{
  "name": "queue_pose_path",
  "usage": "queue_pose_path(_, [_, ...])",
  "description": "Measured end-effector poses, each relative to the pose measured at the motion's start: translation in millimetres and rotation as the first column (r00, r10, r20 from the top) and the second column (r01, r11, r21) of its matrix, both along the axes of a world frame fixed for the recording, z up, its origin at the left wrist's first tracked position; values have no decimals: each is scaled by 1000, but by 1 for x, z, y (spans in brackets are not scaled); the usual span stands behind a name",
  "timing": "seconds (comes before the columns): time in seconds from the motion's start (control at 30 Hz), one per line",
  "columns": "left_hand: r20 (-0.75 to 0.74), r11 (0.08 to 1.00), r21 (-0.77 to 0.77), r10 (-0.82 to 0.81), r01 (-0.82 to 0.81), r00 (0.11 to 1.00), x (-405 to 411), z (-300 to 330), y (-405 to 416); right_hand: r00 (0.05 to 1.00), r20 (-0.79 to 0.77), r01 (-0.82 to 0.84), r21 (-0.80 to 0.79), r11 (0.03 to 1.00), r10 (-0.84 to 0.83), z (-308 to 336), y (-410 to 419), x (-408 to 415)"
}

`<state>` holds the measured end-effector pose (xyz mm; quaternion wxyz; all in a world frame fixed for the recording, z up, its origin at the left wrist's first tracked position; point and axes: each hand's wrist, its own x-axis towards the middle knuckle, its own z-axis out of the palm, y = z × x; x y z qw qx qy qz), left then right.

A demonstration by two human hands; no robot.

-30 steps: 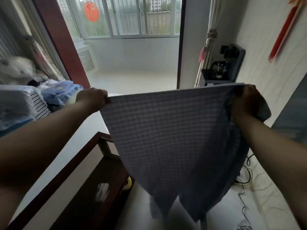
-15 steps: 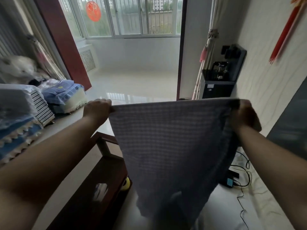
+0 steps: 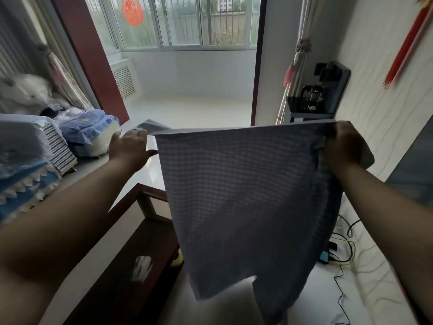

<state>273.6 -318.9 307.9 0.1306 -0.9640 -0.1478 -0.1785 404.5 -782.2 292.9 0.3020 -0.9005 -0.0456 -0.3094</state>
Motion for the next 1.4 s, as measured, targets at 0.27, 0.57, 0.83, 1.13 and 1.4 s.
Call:
queue_pose_path(0.27, [174,999,24,-34,30,984,-12,35,27,996,-42,-82,-66,994,79,7,14,3])
queue_pose_path(0.57, [116,944,-80,-310,320,944,-15,20,37,984,-173,-34,24,999,38,-9,7,6])
queue_pose_path(0.83, [-120,913,52,-396,404,910,-4,20,33,973,-229,-16,9,1000,18,-22,0,16])
queue_pose_path(1.13, [51,16,-998,-211,55,976,3,-27,46,950,-304,-44,112,993,76,-33,-9,32])
queue_pose_path(1.4, [-14,-423,-884,445,196,895,75,-32,-35,942,-301,239,296,925,-147,-33,43,37])
